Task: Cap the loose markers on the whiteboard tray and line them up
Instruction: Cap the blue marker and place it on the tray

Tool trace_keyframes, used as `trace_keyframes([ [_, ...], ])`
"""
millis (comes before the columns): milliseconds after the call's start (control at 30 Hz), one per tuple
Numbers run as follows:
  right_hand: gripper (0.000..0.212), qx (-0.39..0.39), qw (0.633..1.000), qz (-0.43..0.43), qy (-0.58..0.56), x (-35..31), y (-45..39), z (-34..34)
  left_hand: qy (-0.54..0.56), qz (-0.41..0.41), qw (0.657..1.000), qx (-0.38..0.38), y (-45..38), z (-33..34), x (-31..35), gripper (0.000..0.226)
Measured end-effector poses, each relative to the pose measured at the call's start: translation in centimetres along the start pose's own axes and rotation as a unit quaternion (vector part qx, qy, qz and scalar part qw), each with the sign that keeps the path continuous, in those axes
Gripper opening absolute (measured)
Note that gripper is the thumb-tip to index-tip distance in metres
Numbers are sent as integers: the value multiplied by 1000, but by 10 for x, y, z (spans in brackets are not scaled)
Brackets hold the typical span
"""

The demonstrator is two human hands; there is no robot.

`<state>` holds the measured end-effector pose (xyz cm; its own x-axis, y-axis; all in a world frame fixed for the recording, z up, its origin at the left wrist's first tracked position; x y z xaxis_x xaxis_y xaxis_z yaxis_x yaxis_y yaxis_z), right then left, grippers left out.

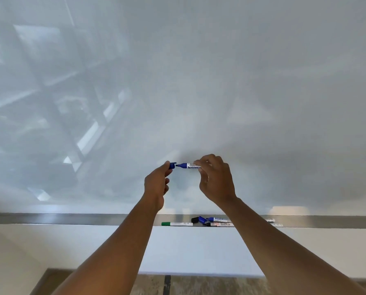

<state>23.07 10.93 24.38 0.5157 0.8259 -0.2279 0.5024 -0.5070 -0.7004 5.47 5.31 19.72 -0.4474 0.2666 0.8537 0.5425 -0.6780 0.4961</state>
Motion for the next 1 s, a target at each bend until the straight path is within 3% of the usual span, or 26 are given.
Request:
trace_keyframes([
  [267,31,7,1000,-10,-10,-8,-8,-17,-38,56,998,-16,19,11,20,17],
  [500,28,21,998,-26,-55,-14,-13,-22,-34,120,992,-11,33,10,31,30],
  [1000,16,60,991,-24,-115,-18,-22,-21,45,110,993,-29,41,12,38,16],
])
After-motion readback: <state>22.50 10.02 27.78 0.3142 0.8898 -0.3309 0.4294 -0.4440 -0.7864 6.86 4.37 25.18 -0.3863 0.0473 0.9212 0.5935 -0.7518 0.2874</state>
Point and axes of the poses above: each hand's wrist, its own y-axis away from the middle knuckle, its own z-axis out of the palm, x = y × z, the point moved 5 cm from there along -y, towards the middle knuckle, and after that the axes turned 9 degrees about -z, right-handed, at the moved point
